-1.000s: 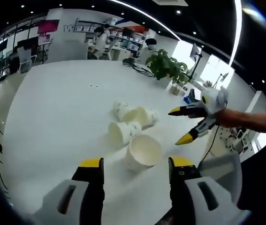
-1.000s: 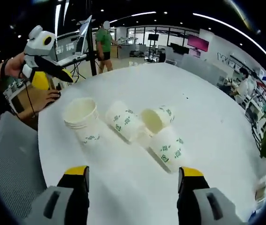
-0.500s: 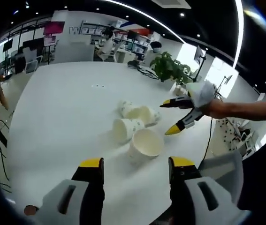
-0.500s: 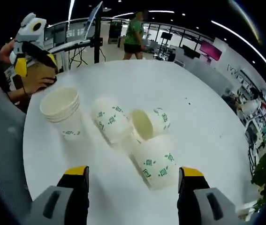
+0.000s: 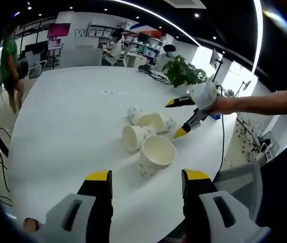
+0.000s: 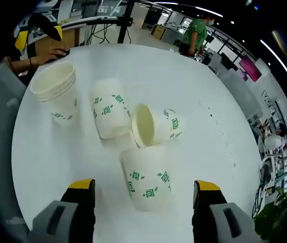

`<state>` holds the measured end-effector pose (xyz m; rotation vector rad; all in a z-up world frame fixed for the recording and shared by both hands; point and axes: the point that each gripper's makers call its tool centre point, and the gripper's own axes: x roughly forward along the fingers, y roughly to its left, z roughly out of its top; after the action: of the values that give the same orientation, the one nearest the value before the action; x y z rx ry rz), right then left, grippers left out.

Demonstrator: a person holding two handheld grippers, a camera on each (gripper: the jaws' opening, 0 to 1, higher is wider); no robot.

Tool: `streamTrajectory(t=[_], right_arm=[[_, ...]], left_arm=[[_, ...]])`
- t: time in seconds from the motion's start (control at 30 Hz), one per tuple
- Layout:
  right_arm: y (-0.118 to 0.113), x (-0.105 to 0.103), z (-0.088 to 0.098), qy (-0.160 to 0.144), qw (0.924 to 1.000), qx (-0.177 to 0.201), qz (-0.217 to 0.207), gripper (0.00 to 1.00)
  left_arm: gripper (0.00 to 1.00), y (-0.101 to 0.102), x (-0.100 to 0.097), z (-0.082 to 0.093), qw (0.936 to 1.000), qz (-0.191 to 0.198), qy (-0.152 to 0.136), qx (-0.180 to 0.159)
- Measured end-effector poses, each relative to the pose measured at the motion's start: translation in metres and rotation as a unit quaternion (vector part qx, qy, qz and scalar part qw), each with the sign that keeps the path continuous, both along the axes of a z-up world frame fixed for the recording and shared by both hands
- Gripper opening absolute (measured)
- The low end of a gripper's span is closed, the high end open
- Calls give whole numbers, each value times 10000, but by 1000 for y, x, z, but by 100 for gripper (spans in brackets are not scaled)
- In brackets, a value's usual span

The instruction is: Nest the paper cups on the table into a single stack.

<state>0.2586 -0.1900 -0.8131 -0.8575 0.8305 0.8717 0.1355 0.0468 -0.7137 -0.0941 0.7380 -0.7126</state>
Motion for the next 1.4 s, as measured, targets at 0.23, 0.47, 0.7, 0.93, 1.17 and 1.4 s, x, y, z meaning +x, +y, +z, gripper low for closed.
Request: streamTrajectory(t=[0.23, 0.47, 0.7, 0.93, 1.17, 1.4], right_arm=[[-3, 8, -7, 213, 9997, -49, 93, 79], [8, 10, -17, 412, 9983, -157, 371, 75], [9, 10, -40, 613, 9947, -508, 651, 61], [6, 6, -41, 704, 9929, -630, 730, 43], [1, -7, -36, 737, 9928, -610, 720, 41], [-6, -17, -28, 740, 9951, -400, 511, 41]], left_arm=[[53, 2, -3, 4, 10000, 19, -56, 20], [53, 8, -3, 6, 9999, 102, -84, -2], [53, 12, -7, 1, 9999, 155, -20, 7], [52, 16, -8, -2, 9998, 171, 38, 5], [51, 10, -10, 2, 9999, 118, 35, 15], [51, 3, -9, 2, 10000, -7, 28, -2]])
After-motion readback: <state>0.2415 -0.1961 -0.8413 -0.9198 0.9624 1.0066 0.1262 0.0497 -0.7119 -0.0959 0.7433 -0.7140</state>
